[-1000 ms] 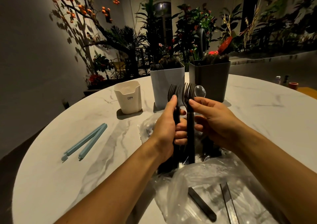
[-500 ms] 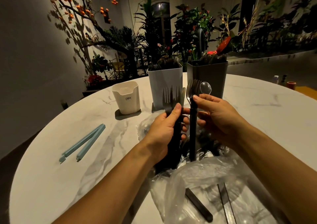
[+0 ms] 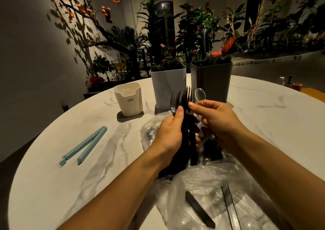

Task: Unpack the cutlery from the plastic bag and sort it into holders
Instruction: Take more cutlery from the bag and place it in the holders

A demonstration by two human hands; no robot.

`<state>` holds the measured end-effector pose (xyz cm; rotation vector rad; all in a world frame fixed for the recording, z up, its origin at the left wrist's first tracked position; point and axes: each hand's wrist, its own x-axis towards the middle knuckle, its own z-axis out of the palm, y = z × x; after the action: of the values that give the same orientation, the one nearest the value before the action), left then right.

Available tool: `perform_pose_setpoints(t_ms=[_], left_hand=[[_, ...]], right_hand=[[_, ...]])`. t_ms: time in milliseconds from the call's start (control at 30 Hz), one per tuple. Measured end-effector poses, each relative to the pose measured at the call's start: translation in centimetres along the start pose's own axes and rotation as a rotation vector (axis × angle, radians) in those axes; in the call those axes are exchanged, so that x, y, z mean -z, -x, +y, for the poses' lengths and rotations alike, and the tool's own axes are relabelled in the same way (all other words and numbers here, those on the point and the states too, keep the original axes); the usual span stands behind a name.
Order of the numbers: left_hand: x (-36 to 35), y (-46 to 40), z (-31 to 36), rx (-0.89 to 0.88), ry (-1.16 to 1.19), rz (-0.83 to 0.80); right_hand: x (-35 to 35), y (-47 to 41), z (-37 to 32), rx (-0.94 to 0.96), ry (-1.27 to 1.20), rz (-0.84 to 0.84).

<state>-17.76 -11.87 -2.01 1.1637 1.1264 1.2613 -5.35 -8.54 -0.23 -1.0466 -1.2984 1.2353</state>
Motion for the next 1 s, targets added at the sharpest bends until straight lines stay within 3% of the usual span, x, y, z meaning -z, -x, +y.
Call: perform_pose_setpoints(t_ms=[167,600,767,1000], left_hand=[[0.05,0.19,0.43,-0.042,0.024,0.034],[-0.37,0.39,0.18,0.001,0.049,-0.123],[-0.22,-0.02,0.46,-0.007,0.112,-0.101],[-0.18,0.10,0.22,0.012,0.049,-0.137]], right_hand=[[0.57,-0.01,-0.61,-0.023,-0.132,0.020],[-0.04,0.48,0.22,0.013,0.051,-0.116],[-0.27,0.25,-0.36,0.014,-0.058,-0.016],[-0.33,0.58,-0.51,0.034,-0.082,-0.030]])
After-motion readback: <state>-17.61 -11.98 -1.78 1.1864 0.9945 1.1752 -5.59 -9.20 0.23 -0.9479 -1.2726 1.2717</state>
